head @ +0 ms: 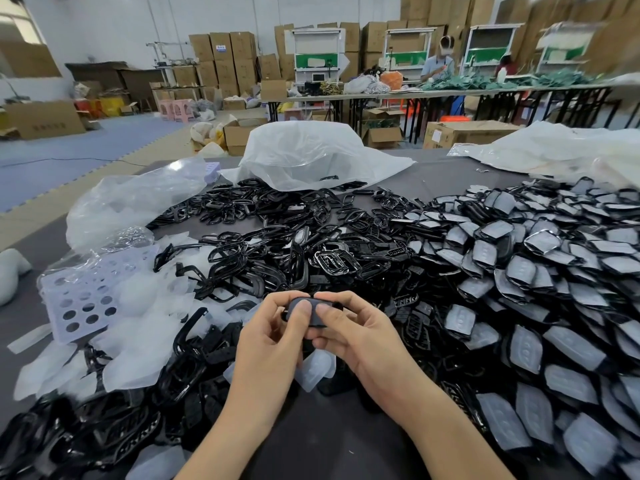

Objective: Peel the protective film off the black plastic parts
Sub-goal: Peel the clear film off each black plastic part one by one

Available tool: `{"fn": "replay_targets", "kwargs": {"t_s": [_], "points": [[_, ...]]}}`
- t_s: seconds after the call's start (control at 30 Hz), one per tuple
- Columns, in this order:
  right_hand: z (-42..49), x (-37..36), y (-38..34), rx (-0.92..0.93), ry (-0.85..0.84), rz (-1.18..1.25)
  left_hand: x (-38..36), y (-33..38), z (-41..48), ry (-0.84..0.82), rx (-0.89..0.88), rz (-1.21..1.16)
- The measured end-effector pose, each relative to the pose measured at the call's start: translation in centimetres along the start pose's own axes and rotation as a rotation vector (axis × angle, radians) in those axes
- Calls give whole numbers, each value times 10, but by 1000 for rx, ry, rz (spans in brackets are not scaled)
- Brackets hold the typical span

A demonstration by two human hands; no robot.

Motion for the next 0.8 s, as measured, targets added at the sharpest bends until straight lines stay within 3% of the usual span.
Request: {"fn": "replay_targets", "kwargs": {"t_s": [0.37,0.63,0.8], "points": [[1,5,-4,54,8,-136,-1,0,-2,-18,3,2],[-1,5,-10,90,-75,-324,-4,2,-5,-60,-23,13],[-3,5,-19,98,-54,-327,1,1,-6,18,-74,84]]}}
Point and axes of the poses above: each hand's wrist, its own z-axis towards the middle knuckle, its own x-axis out of the back of the hand, y = z × x, the point moved 8 cm from there along z, towards the middle knuckle, and after that the axes turned 12 degrees about x, right-handed, at the moved point
